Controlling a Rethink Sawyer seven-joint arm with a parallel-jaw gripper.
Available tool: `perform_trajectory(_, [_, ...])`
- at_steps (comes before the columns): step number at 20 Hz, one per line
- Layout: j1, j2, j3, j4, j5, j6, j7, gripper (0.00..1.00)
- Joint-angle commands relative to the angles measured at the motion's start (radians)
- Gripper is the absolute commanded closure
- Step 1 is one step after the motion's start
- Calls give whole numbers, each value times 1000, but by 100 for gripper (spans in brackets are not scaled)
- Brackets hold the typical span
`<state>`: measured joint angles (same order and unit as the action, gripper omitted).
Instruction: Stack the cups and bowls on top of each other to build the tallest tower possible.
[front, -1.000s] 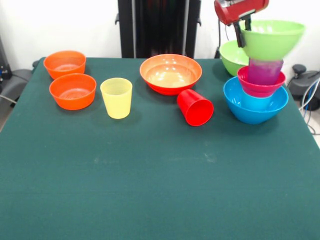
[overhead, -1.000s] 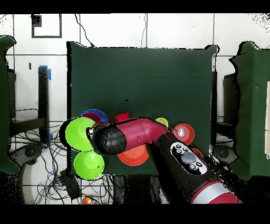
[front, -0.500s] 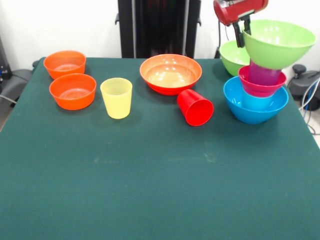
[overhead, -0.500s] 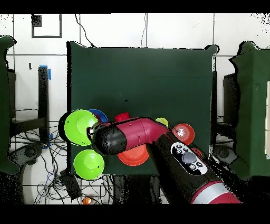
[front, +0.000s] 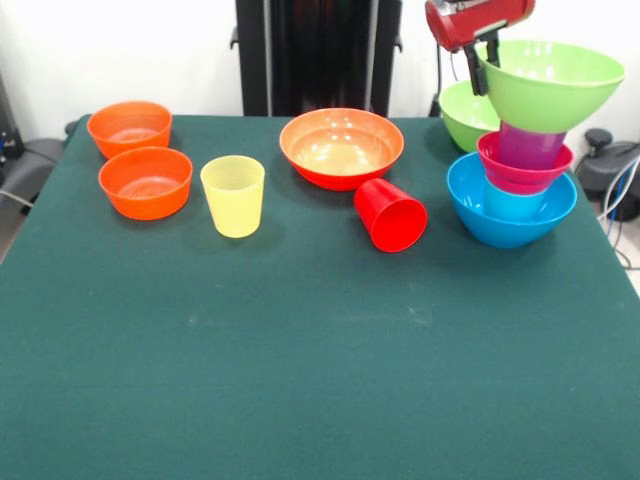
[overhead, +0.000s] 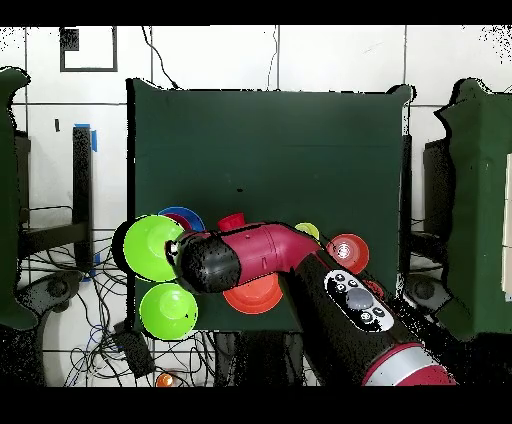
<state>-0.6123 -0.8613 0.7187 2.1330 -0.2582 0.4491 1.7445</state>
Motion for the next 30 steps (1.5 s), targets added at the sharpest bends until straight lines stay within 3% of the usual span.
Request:
perform_trajectory(1, [10,15,-49,-40,-1,93,47,100])
perform_trajectory(10, [-22,13,-49,-44,-32,125,-5,100])
perform_trajectory(30, [-24,10,-29,-28,-14,108,16,100])
